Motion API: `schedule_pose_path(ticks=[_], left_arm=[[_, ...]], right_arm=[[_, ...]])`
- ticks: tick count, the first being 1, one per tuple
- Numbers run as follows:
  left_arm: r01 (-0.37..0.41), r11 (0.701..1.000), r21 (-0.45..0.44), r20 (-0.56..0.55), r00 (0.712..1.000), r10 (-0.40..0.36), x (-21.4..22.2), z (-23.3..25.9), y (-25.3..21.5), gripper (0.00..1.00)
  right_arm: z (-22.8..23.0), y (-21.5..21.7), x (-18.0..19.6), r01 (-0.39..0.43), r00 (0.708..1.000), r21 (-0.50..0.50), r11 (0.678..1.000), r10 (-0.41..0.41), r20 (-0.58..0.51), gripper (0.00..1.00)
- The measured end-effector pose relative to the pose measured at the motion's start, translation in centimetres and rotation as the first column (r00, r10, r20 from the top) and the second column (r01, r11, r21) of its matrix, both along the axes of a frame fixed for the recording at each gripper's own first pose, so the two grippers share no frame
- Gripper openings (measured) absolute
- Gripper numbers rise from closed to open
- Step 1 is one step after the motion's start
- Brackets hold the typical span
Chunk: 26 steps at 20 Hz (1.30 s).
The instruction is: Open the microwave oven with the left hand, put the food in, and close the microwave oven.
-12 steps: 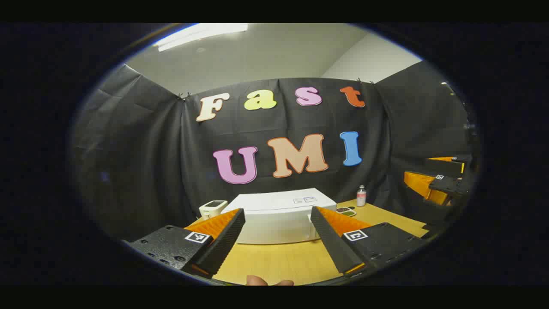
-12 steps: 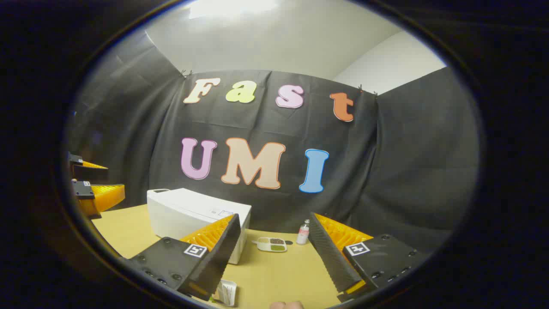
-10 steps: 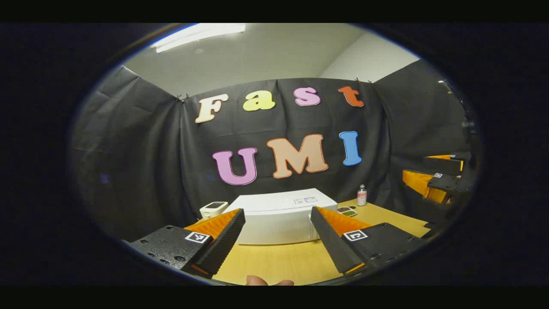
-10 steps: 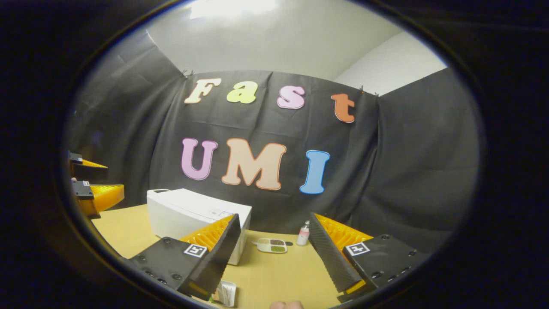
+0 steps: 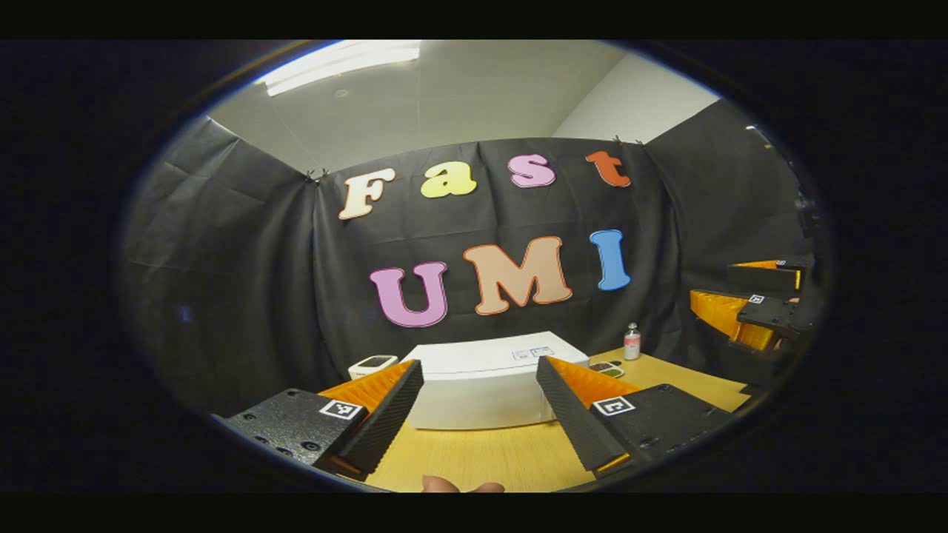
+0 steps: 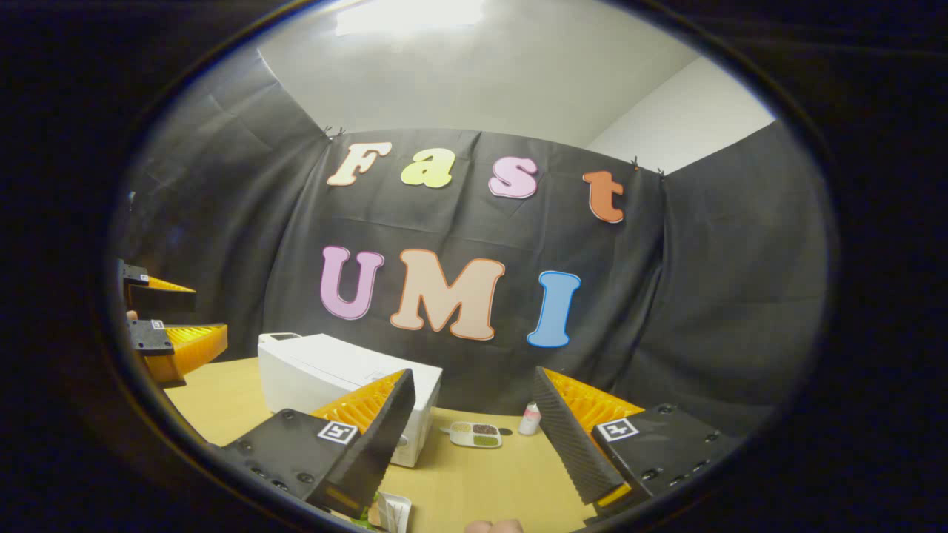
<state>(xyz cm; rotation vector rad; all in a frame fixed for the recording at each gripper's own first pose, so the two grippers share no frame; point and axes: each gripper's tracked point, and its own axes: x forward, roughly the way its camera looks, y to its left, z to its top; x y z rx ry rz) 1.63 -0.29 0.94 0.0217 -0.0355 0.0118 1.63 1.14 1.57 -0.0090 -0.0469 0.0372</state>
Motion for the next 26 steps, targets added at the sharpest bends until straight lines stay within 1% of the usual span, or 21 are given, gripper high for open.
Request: schedule_pose_path(ticks=[2,3,4,5,6,7,9,10,11,12,14,18,19,20,23,24,25,26], left_arm=[[0.018,1.000,-0.004,0.006,1.000,-0.018,-0.1,0.1,-0.6,0.97],[0.020,1.000,-0.001,0.011,1.000,-0.020,-0.1,0.2,-0.6,0.97],[0.023,1.000,0.004,0.017,1.000,-0.023,-0.1,0.4,-0.5,1.00],[0.023,1.000,0.006,0.018,1.000,-0.023,0.0,0.2,-0.6,0.97],[0.025,1.000,0.004,0.012,1.000,-0.025,0.1,0.1,-0.7,0.97],[0.024,1.000,-0.005,0.007,1.000,-0.024,0.3,-0.2,-0.6,1.00],[0.024,0.999,-0.025,-0.007,1.000,-0.024,0.5,-0.9,-0.8,1.00],[0.022,0.999,-0.029,-0.008,1.000,-0.022,0.7,-1.0,-0.7,0.98],[0.020,0.999,-0.029,-0.007,1.000,-0.020,0.8,-1.1,-0.7,0.97],[0.017,1.000,-0.025,-0.010,1.000,-0.017,1.2,-1.2,-0.6,0.97],[0.019,1.000,-0.025,-0.013,1.000,-0.020,1.9,-1.7,-0.7,0.97],[0.065,0.997,-0.037,-0.012,0.998,-0.065,3.6,-3.3,-2.1,0.97],[0.089,0.995,-0.049,-0.020,0.996,-0.090,4.0,-3.9,-2.8,0.98],[0.107,0.993,-0.057,-0.030,0.994,-0.109,4.7,-4.8,-3.6,0.97],[0.133,0.990,-0.055,-0.065,0.989,-0.136,6.9,-7.3,-4.5,0.97],[0.145,0.988,-0.053,-0.082,0.985,-0.149,7.7,-8.2,-5.0,0.97],[0.159,0.985,-0.060,-0.096,0.982,-0.164,8.5,-9.0,-5.5,0.97],[0.173,0.981,-0.086,-0.111,0.977,-0.182,9.3,-10.0,-6.0,0.96]], right_arm=[[0.1,0.1,0.1,0.000,1.000,0.002,1.000,0.000,0.003,0.97],[0.1,-0.1,0.1,0.003,1.000,0.000,1.000,-0.003,0.003,1.00],[0.1,-0.1,0.2,0.004,1.000,-0.002,1.000,-0.004,0.003,0.97],[0.0,-0.2,0.2,0.009,1.000,-0.004,1.000,-0.009,0.003,0.97],[-0.1,-0.3,0.2,0.011,1.000,-0.005,1.000,-0.011,0.002,0.97],[-0.1,-0.2,0.2,0.012,1.000,-0.005,1.000,-0.012,0.002,0.97],[-0.2,-0.3,0.2,0.013,1.000,-0.008,1.000,-0.013,0.002,0.97],[0.0,-0.4,0.3,0.017,1.000,-0.008,1.000,-0.016,0.005,0.97],[0.1,-0.5,0.3,0.019,1.000,-0.006,1.000,-0.018,0.008,1.00],[0.1,-0.4,0.3,0.021,1.000,0.001,1.000,-0.021,0.009,0.97],[0.0,-0.5,0.5,0.021,1.000,0.013,1.000,-0.021,0.003,0.97],[0.0,-0.8,0.7,0.015,1.000,0.009,1.000,-0.015,0.003,0.97],[0.0,-1.0,0.7,0.016,1.000,0.005,1.000,-0.016,0.003,1.00],[-0.1,-1.3,0.8,0.020,1.000,-0.001,1.000,-0.020,-0.001,0.96],[0.0,-2.4,0.4,0.037,0.999,-0.014,0.999,-0.037,-0.004,0.96],[0.3,-2.8,0.2,0.047,0.999,-0.022,0.999,-0.048,-0.002,1.00],[0.4,-3.6,-0.1,0.063,0.998,-0.035,0.997,-0.063,0.000,1.00],[0.4,-4.4,-0.4,0.080,0.997,-0.047,0.996,-0.080,0.001,0.96]])
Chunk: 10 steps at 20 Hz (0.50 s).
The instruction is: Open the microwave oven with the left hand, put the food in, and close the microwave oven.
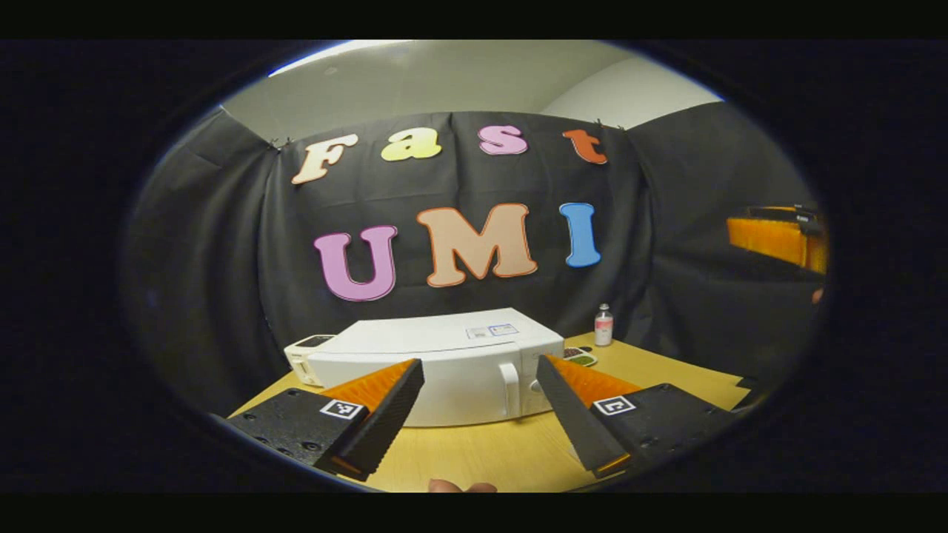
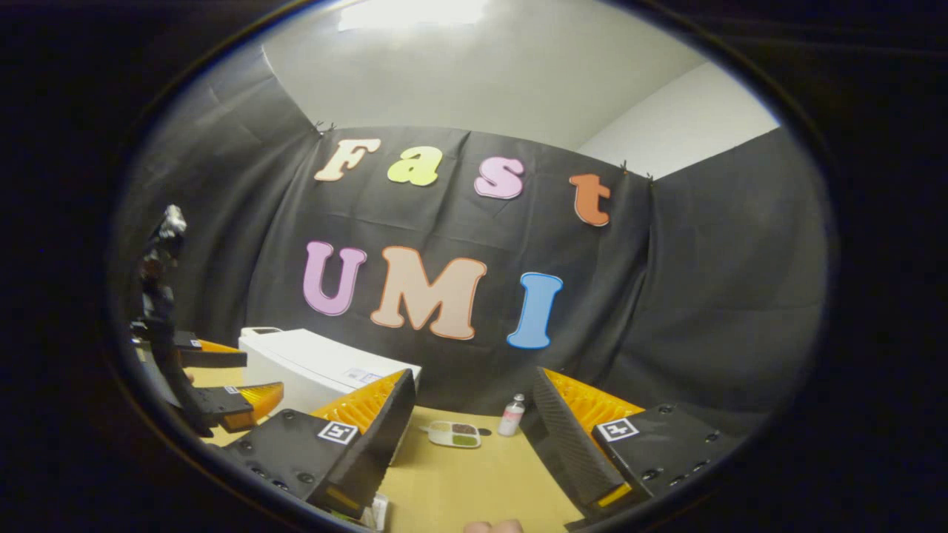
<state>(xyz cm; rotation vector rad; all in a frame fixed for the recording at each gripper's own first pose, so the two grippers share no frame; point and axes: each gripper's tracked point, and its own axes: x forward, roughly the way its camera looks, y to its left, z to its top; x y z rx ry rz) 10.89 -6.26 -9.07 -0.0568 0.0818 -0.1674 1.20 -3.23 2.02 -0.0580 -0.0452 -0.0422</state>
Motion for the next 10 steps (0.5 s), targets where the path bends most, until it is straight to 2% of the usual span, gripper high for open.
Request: schedule_pose_path(ticks=[3,5,6,10], left_arm=[[0.013,0.998,-0.056,-0.087,0.996,-0.018,2.6,-3.6,-1.2,0.97],[0.017,0.999,-0.042,-0.129,0.991,-0.022,4.2,-5.7,-1.8,1.00],[0.021,0.999,-0.037,-0.145,0.989,-0.026,4.9,-6.6,-2.2,0.97],[0.048,0.999,-0.003,-0.216,0.975,-0.047,8.0,-10.3,-4.0,0.97]], right_arm=[[0.0,-2.1,-1.3,0.049,0.999,-0.036,0.998,-0.049,-0.014,0.96],[0.1,-3.8,-2.3,0.089,0.996,-0.062,0.994,-0.090,-0.019,0.96],[0.2,-4.6,-2.8,0.106,0.994,-0.067,0.992,-0.108,-0.022,0.96],[-0.2,-7.0,-5.0,0.181,0.982,-0.081,0.980,-0.185,-0.043,0.96]])
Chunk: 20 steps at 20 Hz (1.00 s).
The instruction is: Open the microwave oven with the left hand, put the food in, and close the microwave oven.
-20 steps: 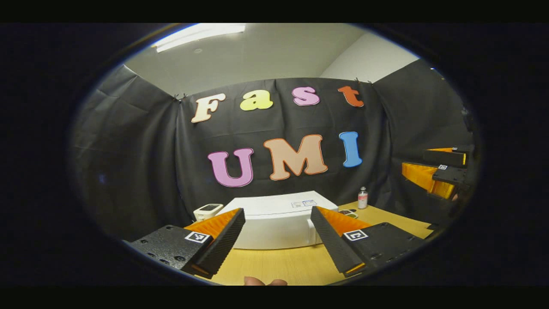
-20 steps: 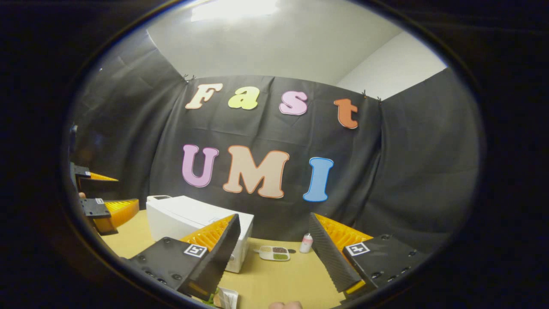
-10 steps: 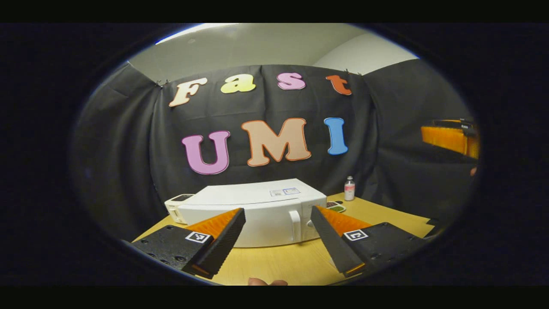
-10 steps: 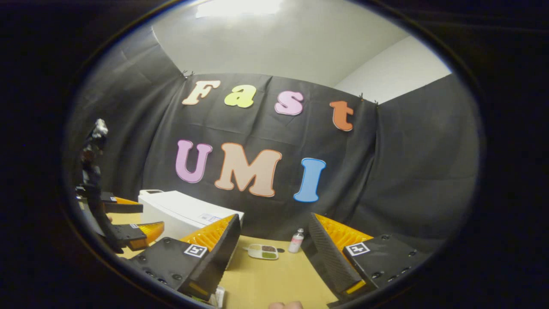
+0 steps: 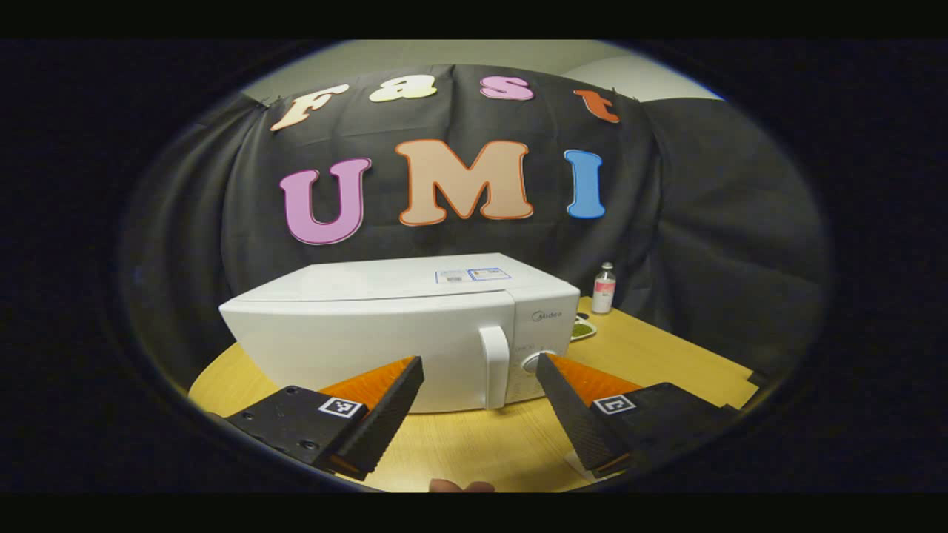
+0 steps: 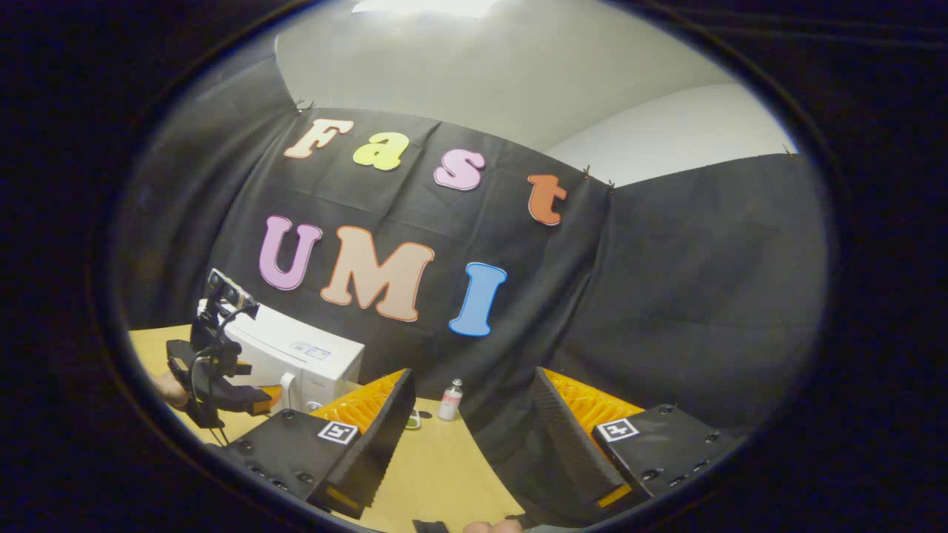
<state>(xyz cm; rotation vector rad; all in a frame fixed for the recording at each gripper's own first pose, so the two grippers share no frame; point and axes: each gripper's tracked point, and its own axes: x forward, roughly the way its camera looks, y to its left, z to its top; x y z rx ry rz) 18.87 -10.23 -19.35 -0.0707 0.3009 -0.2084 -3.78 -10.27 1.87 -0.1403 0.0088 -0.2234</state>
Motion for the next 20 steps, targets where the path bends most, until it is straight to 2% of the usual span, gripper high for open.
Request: schedule_pose_path(ticks=[7,14,15,16,19,20], left_arm=[[0.028,1.000,0.000,-0.111,0.993,-0.028,2.5,-4.4,-2.5,0.96],[0.000,1.000,-0.007,-0.155,0.988,-0.001,3.6,-6.1,-2.7,0.92],[-0.014,1.000,0.006,-0.148,0.989,0.015,4.0,-6.2,-2.5,0.88],[-0.026,0.999,0.025,-0.153,0.988,0.029,4.0,-6.4,-2.2,0.83],[-0.013,0.999,0.043,-0.188,0.982,0.021,3.9,-6.4,-2.6,0.18],[-0.008,0.999,0.038,-0.197,0.980,0.015,3.7,-6.6,-2.6,0.14]], right_arm=[[-0.5,-2.2,-2.0,0.068,0.997,-0.011,0.998,-0.068,-0.021,0.97],[-1.8,-2.7,-2.3,0.064,0.996,-0.063,0.996,-0.068,-0.060,0.97],[-2.0,-2.4,-2.3,0.057,0.996,-0.062,0.996,-0.061,-0.066,1.00],[-1.9,-2.1,-2.2,0.049,0.996,-0.059,0.997,-0.053,-0.069,0.97],[-2.3,-1.4,-1.7,0.026,0.996,-0.062,0.998,-0.031,-0.079,0.97],[-2.2,-1.0,-1.7,0.016,0.997,-0.062,0.998,-0.021,-0.079,0.97]])
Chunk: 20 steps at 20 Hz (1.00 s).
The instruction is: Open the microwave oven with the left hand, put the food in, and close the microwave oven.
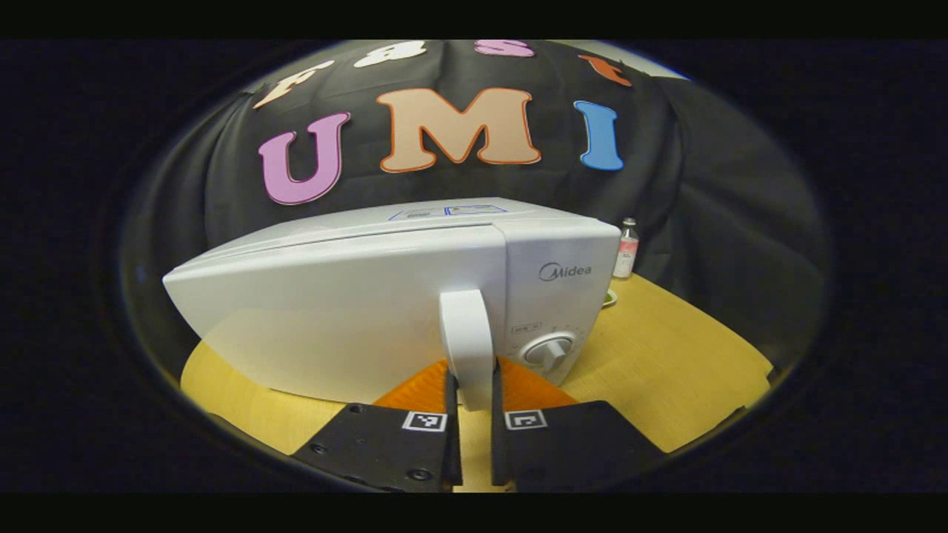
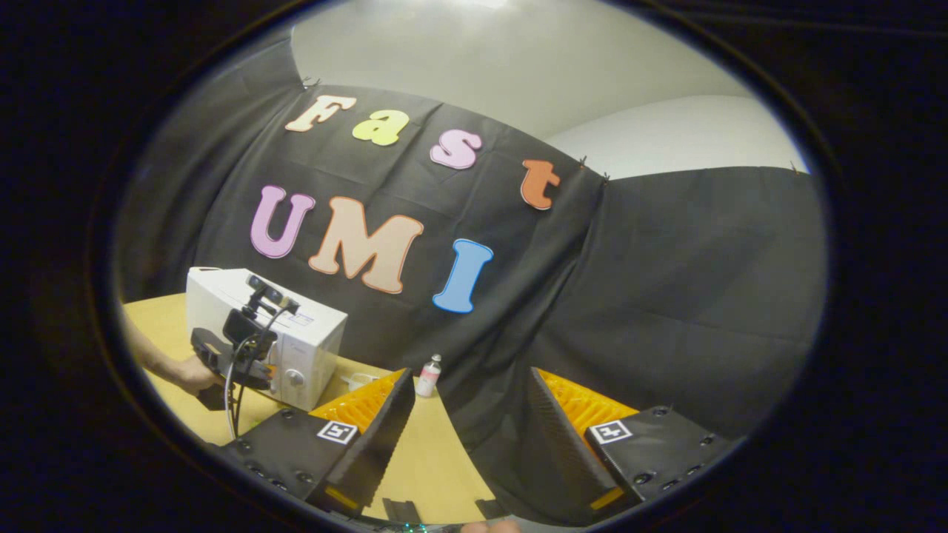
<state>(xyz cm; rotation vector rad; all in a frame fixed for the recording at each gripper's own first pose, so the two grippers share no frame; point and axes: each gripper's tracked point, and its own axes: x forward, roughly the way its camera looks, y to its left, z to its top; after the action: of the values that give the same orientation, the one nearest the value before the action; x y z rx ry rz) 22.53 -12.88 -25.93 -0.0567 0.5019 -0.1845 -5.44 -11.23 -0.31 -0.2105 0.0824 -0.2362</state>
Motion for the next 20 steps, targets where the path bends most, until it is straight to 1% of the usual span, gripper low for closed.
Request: schedule_pose_path(ticks=[2,3,4,6,8,10,11,13,14,15,16,18,19,20], left_arm=[[0.018,0.999,-0.026,0.009,1.000,-0.018,0.2,0.3,-0.2,0.12],[0.031,0.999,-0.030,0.007,0.999,-0.031,0.1,0.2,-0.2,0.08],[0.043,0.999,-0.029,0.008,0.999,-0.043,0.1,0.3,-0.2,0.08],[0.058,0.998,-0.023,0.000,0.998,-0.058,-0.2,0.0,-0.2,0.05],[0.082,0.996,-0.027,0.015,0.997,-0.081,-0.3,0.5,-0.2,0.04],[0.084,0.993,-0.082,-0.045,0.995,-0.088,-3.4,0.0,0.1,0.03],[0.094,0.990,-0.102,0.007,0.996,-0.094,-4.7,1.0,0.5,0.04],[0.117,0.989,-0.093,-0.008,0.993,-0.118,-8.9,0.5,1.8,0.03],[0.110,0.988,-0.105,-0.004,0.994,-0.111,-10.8,0.7,2.7,0.03],[0.095,0.988,-0.118,-0.026,0.995,-0.099,-12.8,0.5,3.8,0.05],[0.085,0.989,-0.123,-0.037,0.995,-0.090,-14.8,0.5,5.0,0.03],[0.092,0.991,-0.102,-0.037,0.995,-0.096,-17.8,0.4,7.4,0.04],[0.088,0.992,-0.095,-0.047,0.995,-0.093,-19.2,0.2,8.7,0.02],[0.072,0.993,-0.092,-0.055,0.995,-0.077,-20.3,0.1,10.2,0.03]], right_arm=[[0.2,0.5,0.3,-0.015,1.000,-0.002,1.000,0.015,0.005,0.97],[0.1,0.6,0.5,-0.018,1.000,0.001,1.000,0.018,0.004,0.97],[-0.1,0.8,0.6,-0.023,1.000,0.009,1.000,0.023,0.002,0.97],[-0.3,1.2,1.0,-0.031,1.000,0.025,0.999,0.031,0.001,0.97],[-0.4,1.8,1.4,-0.041,0.999,0.052,0.998,0.041,0.006,0.97],[-1.0,2.8,2.1,-0.061,0.998,0.078,0.995,0.061,0.001,0.98],[-1.1,3.0,2.4,-0.067,0.998,0.080,0.995,0.067,0.005,0.97],[-1.2,3.7,3.1,-0.082,0.997,0.096,0.992,0.082,0.009,0.97],[-1.5,4.5,3.4,-0.098,0.995,0.108,0.989,0.098,0.006,0.97],[-1.8,5.0,3.7,-0.109,0.994,0.112,0.988,0.109,0.004,0.97],[-1.9,5.5,3.9,-0.117,0.993,0.111,0.987,0.118,0.002,0.97],[-2.0,6.8,4.4,-0.142,0.990,0.118,0.983,0.142,0.002,0.97],[-2.2,7.8,4.7,-0.160,0.987,0.131,0.978,0.161,0.003,0.98],[-2.3,8.9,5.0,-0.183,0.983,0.144,0.973,0.185,-0.001,0.97]])
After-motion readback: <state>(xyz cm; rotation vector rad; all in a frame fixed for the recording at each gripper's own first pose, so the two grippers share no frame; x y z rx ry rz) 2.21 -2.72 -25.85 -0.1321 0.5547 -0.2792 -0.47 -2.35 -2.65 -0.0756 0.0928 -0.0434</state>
